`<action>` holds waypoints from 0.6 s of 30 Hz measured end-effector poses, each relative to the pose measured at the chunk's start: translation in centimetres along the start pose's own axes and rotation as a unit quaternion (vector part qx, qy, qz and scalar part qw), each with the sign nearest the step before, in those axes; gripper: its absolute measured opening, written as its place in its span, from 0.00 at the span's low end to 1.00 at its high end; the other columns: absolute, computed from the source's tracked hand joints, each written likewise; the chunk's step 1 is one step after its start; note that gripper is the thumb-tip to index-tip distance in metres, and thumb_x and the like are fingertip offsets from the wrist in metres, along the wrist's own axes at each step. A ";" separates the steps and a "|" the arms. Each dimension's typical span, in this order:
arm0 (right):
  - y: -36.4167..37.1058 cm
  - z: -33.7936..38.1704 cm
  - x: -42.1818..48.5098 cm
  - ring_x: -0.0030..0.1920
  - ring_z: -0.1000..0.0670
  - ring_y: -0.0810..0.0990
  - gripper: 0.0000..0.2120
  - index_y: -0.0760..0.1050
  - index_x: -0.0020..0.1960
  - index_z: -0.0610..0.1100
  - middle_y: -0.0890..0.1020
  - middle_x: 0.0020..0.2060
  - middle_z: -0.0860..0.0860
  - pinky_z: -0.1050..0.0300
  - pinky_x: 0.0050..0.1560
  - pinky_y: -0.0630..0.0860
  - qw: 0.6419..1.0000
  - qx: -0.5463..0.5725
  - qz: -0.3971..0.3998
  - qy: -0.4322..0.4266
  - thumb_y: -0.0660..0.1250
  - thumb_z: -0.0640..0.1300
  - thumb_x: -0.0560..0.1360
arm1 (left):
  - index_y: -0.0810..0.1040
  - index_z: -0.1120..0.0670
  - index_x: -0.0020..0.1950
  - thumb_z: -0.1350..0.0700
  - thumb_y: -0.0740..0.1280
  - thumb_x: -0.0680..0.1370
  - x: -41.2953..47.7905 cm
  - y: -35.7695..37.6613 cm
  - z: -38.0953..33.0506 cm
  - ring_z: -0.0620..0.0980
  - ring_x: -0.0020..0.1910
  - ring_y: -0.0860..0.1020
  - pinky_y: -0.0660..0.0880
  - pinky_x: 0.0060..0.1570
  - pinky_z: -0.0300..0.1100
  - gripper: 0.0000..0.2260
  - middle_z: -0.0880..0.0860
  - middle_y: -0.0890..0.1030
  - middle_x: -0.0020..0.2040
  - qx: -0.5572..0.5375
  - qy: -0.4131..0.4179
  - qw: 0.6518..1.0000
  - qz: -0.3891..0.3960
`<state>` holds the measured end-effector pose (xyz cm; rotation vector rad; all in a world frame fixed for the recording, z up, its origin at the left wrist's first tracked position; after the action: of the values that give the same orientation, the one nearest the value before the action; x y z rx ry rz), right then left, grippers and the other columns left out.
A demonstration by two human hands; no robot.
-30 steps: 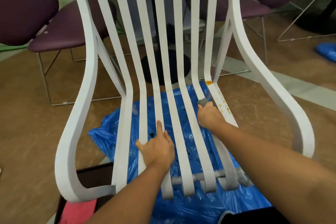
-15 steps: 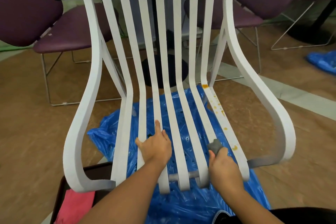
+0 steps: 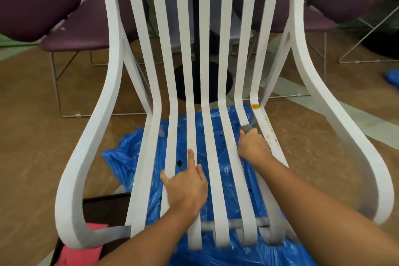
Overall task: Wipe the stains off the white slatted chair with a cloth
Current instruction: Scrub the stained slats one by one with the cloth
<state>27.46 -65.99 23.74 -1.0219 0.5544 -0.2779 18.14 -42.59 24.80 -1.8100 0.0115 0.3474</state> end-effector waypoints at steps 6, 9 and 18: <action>-0.6 5.2 7.8 0.61 0.39 0.77 0.21 0.64 0.74 0.37 0.73 0.64 0.39 0.47 0.54 0.77 0.998 0.016 -0.020 -0.051 0.49 0.42 0.84 | 0.46 0.43 0.83 0.43 0.44 0.85 -0.1 0.0 0.0 0.40 0.32 0.75 0.46 0.76 0.58 0.25 0.46 0.76 0.27 -0.010 -0.005 1.000 -0.005; -0.7 7.8 10.5 0.62 0.43 0.76 0.24 0.58 0.79 0.40 0.68 0.72 0.42 0.55 0.53 0.75 0.996 0.014 -0.014 -0.083 0.50 0.38 0.83 | 0.46 0.43 0.82 0.43 0.44 0.85 0.2 0.3 0.1 0.40 0.32 0.75 0.47 0.77 0.58 0.25 0.47 0.77 0.27 -0.011 -0.008 1.000 0.001; -7.3 13.5 13.4 0.59 0.47 0.76 0.16 0.63 0.69 0.42 0.75 0.59 0.47 0.51 0.54 0.71 0.925 0.340 -0.093 -0.142 0.55 0.48 0.84 | 0.45 0.43 0.82 0.43 0.42 0.85 0.7 0.5 -0.3 0.40 0.34 0.76 0.47 0.76 0.57 0.25 0.48 0.77 0.28 0.001 -0.012 1.000 0.001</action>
<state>46.35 -66.12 31.32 -0.4192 0.0702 -0.4427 18.79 -42.83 24.23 -1.8036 -0.0031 0.3701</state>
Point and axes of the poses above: each hand's wrist, its own x-axis towards the middle knuckle, its own y-axis out of the palm, z = x × y, the point moved 8 cm from there along x, towards the middle knuckle
